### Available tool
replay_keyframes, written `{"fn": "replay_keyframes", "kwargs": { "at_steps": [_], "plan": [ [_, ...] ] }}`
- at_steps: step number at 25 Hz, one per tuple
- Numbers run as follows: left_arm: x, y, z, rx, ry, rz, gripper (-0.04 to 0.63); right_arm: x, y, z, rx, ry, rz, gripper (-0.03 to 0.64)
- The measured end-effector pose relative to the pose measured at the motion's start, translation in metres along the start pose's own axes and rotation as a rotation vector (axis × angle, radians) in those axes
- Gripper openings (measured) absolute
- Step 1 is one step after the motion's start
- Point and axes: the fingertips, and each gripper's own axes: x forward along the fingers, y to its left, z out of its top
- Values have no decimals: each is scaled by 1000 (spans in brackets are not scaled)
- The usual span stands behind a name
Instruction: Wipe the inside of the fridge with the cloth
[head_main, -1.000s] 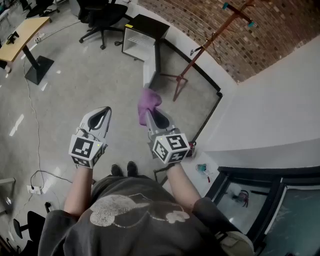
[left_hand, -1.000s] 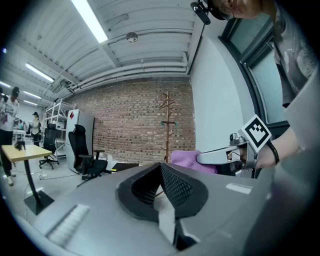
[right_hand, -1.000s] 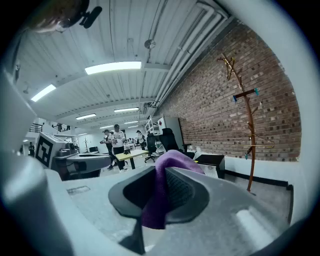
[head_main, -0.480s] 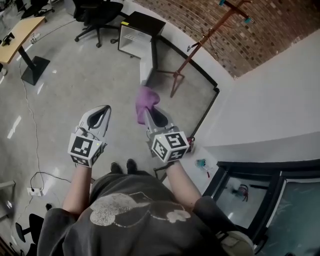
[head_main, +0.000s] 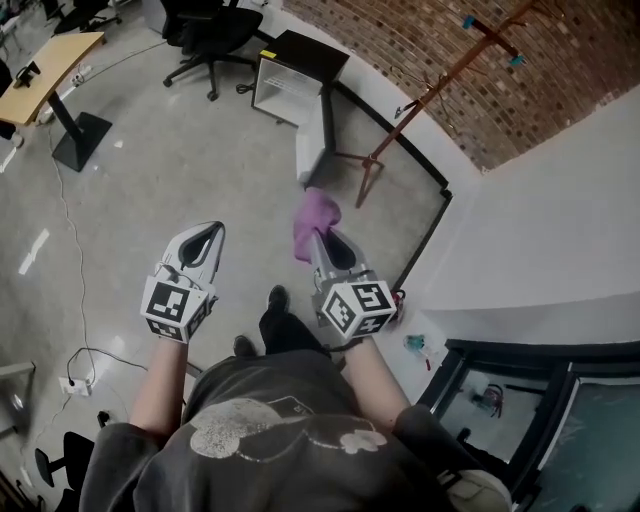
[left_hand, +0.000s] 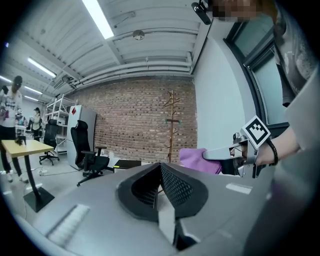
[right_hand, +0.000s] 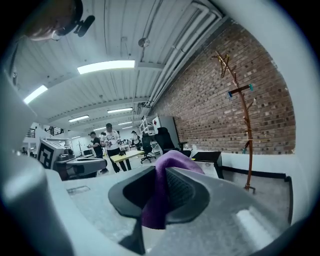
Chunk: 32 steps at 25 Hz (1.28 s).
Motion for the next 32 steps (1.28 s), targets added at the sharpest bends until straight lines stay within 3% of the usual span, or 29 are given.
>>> {"fn": "replay_keyframes", "kwargs": {
  "at_steps": [6,21,32],
  "plan": [
    [34,47,-3,-5,21,43,18,72,-16,1,31,11,35,51],
    [227,162,21,6,89,112,18,269,-135,52,70,68,105,51],
    [317,224,37,19,68,96,18,352,-183,65,85,89,68,51]
  ]
}}
